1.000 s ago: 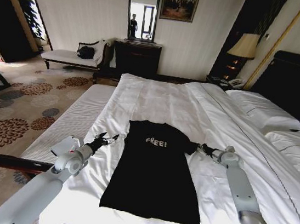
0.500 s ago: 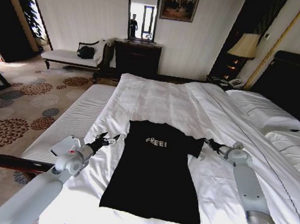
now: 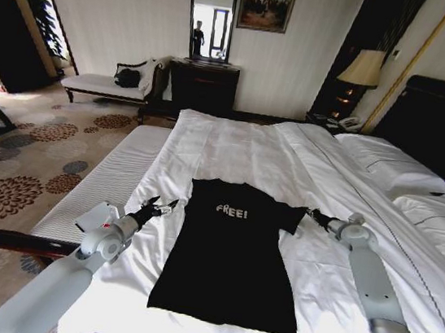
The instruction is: Fold the clothes on the bed.
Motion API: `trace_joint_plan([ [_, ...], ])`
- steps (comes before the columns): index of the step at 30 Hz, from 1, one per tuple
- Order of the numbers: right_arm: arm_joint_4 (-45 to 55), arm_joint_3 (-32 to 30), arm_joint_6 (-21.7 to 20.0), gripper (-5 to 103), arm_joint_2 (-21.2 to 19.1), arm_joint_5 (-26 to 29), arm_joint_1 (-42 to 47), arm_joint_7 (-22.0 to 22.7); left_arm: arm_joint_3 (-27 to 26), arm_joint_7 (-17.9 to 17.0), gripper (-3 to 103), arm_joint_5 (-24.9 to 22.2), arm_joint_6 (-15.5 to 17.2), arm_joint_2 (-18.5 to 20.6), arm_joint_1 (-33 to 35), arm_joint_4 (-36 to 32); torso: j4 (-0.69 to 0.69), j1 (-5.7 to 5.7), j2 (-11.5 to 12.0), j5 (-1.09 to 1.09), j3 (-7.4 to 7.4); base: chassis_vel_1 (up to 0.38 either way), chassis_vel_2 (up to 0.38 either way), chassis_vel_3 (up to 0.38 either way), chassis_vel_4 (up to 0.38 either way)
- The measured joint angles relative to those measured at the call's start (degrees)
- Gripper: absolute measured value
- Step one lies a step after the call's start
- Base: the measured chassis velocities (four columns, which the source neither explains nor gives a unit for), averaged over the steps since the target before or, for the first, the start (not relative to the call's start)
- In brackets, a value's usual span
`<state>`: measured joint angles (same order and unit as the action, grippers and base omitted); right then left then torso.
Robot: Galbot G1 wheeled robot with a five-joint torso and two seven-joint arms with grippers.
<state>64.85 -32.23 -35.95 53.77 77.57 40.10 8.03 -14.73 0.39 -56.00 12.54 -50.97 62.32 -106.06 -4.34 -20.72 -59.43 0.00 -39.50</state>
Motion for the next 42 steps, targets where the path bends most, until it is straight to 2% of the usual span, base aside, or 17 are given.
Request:
trace_joint_plan([
  [4, 2.1, 0.7, 0.2, 0, 0.0, -1.5, 0.3, 0.0, 0.3, 0.0, 100, 0.1, 0.0, -0.5, -0.1, -0.1, 0.00, 0.00, 0.0, 0.00, 0.00, 0.000, 0.000, 0.000, 0.000],
  [10, 11.8, 2.2, 0.3, 0, -0.1, -3.6, 3.7, 0.2, 0.3, 0.0, 100, 0.1, 0.0, -0.3, -0.1, 0.0, 0.04, 0.00, 0.0, -0.01, 0.00, 0.000, 0.000, 0.000, 0.000],
  [13, 15.2, 3.0, 0.3, 0, -0.2, -4.7, 5.3, 0.2, 0.6, 0.0, 100, 0.0, 0.0, -0.1, -0.4, 0.2, -0.02, 0.00, 0.0, -0.01, 0.00, 0.000, 0.000, 0.000, 0.000],
  [16, 18.0, 5.2, 0.3, 0, -0.2, -5.4, 5.7, 0.4, 0.6, 0.0, 100, -0.3, 0.0, 0.2, -0.4, 0.0, 0.01, 0.00, 0.0, -0.01, 0.00, 0.000, 0.000, 0.000, 0.000],
  [26, 18.0, 10.0, 0.3, 0, 0.4, -5.7, 2.6, 1.9, 0.5, 0.0, 100, -0.9, 0.0, 1.0, -0.6, -0.2, 0.01, 0.00, 0.0, 0.00, 0.00, 0.000, 0.000, 0.000, 0.000],
  [32, 15.9, 15.7, 0.3, 0, 2.8, -4.9, -2.7, 4.1, 0.5, 0.0, 100, -1.1, 0.2, 1.3, -0.7, -0.9, 0.01, 0.00, 0.0, -0.01, 0.00, 0.000, 0.000, 0.000, 0.000],
  [42, 13.8, 18.4, 1.3, 0, 7.2, -5.4, -4.0, 5.9, 0.5, 0.0, 100, -1.5, 0.2, 1.5, -1.1, -0.8, 0.01, -0.01, 0.0, 0.00, -0.01, 0.000, 0.000, 0.000, 0.000],
])
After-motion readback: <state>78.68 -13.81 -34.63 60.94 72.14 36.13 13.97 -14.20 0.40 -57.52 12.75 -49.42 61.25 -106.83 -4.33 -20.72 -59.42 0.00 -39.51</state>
